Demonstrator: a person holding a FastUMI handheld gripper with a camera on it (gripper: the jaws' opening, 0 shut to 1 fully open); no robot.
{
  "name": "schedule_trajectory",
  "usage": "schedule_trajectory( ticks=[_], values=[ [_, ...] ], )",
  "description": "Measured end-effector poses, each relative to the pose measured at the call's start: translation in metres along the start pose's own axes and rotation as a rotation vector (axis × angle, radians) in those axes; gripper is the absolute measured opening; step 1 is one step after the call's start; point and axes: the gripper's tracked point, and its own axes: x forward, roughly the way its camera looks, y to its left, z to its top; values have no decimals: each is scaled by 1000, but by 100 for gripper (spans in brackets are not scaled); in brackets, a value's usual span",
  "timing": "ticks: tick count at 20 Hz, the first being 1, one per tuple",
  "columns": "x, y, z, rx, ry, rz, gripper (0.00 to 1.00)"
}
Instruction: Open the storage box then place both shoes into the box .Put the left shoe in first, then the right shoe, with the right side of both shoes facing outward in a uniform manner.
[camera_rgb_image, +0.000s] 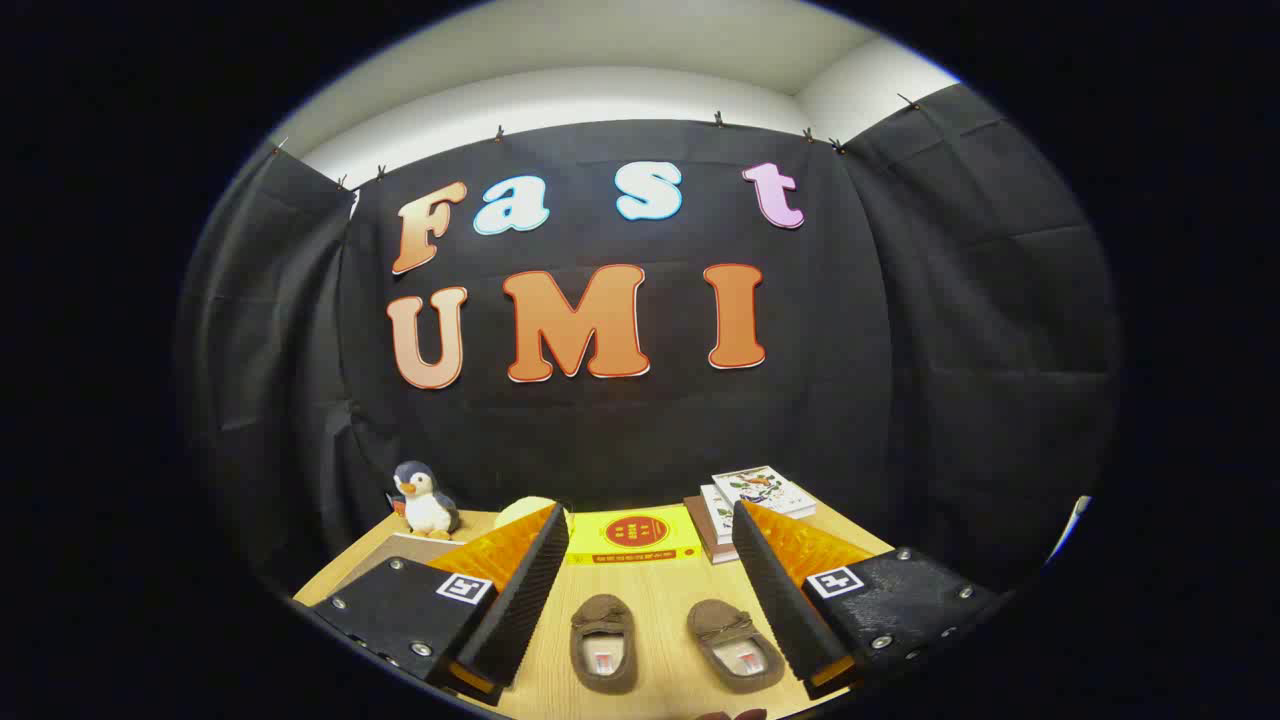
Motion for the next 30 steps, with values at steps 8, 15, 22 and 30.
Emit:
schedule_trajectory(
  ticks=[8, 15, 22, 30],
  values=[
    [-1, 36, -9, -38, 24, 43, 98],
    [-2, 41, -18, -18, 50, 57, 98],
    [-3, 41, -22, -17, 57, 69, 98],
    [-1, 32, -24, -24, 60, 64, 99]
  ],
)
